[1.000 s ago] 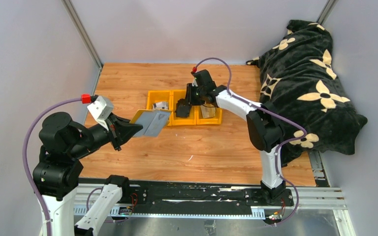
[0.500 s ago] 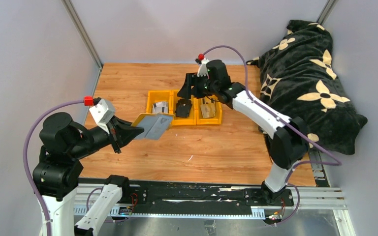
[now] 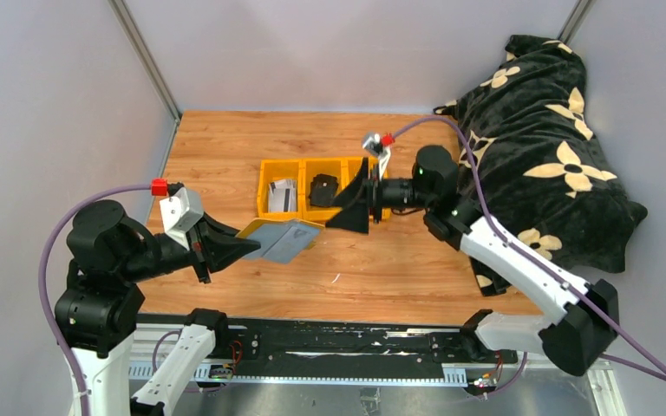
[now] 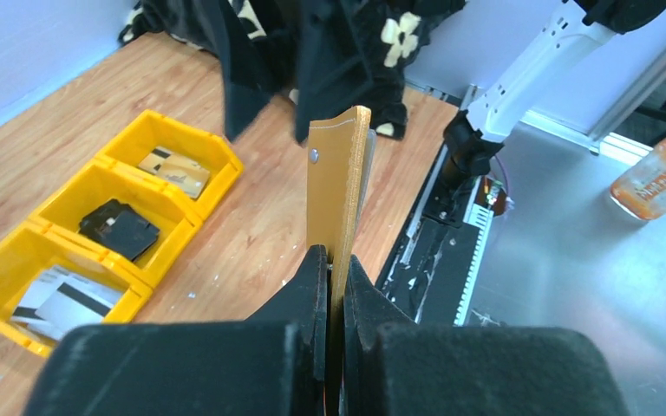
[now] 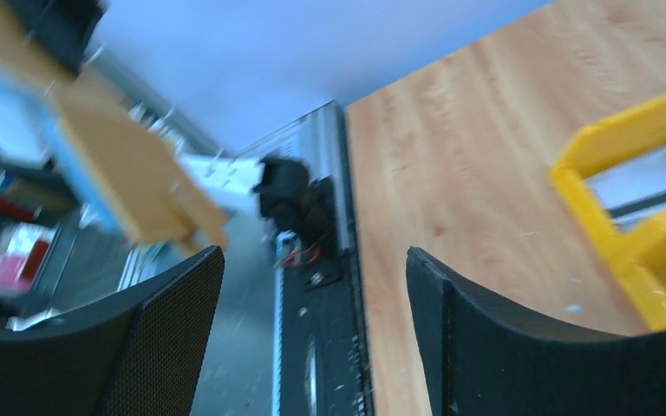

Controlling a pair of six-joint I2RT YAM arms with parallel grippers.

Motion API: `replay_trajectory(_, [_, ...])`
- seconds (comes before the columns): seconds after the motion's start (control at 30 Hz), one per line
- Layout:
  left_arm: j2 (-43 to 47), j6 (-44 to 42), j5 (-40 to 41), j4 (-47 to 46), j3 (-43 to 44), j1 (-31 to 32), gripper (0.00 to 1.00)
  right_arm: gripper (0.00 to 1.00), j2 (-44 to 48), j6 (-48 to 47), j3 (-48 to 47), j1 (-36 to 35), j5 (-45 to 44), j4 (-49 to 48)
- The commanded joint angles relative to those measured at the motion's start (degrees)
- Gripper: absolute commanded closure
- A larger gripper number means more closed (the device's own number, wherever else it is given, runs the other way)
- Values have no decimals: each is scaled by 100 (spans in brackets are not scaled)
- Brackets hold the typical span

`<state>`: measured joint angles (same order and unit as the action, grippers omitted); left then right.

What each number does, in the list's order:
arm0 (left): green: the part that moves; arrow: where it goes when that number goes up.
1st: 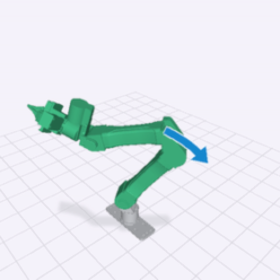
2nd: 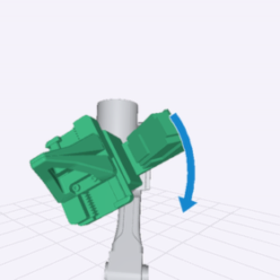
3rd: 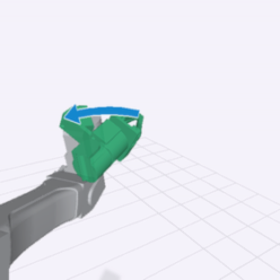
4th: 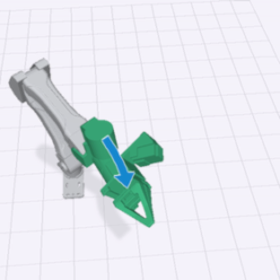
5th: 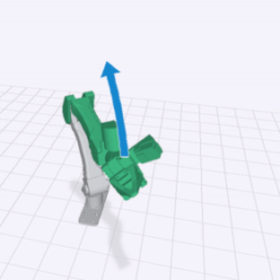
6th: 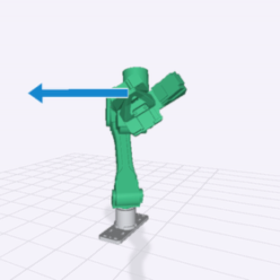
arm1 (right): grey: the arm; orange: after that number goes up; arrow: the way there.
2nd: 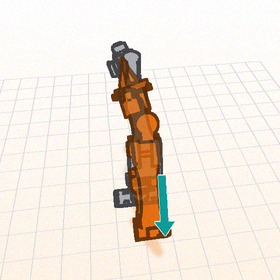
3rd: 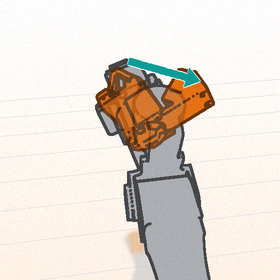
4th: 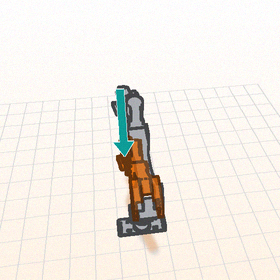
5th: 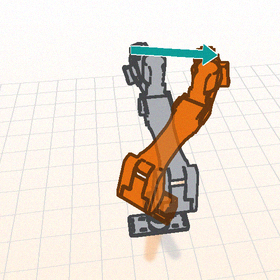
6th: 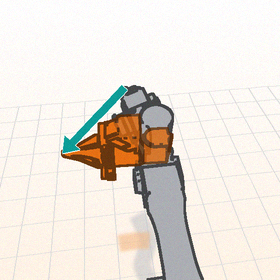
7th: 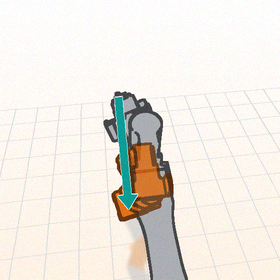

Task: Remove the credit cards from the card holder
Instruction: Remove the credit card from the card holder.

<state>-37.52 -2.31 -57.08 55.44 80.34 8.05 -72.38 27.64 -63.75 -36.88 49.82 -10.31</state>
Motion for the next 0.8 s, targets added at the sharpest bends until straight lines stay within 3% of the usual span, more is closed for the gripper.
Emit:
replay_trajectory(0.0, [-119, 187, -537, -51, 286, -6, 100, 19, 828, -287, 713, -788, 859, -830])
replay_trajectory(0.23, [-268, 576, -717, -38, 526, -6, 100, 23, 1182, -336, 1118, -1662, 199, -1637])
replay_trajectory(0.47, [-353, 1314, -1050, -156, 550, -6, 100, 45, 1034, 217, 900, -2076, -586, -2160])
replay_trajectory(0.57, [-286, 2627, -1344, -1238, 98, -6, 100, 61, 1078, 269, 773, -2184, -967, -1925])
replay_trajectory(0.67, [16, 4473, -1450, -3269, -605, -6, 100, 77, 1167, 421, 784, -2200, -1168, -1913])
replay_trajectory(0.7, [80, 4872, -1414, -3742, -764, -6, 100, 81, 1203, 469, 805, -2210, -1161, -1963])
replay_trajectory(0.77, [113, 4988, -1284, -3821, -775, -6, 100, 85, 1318, 560, 855, -2238, -1168, -2031])
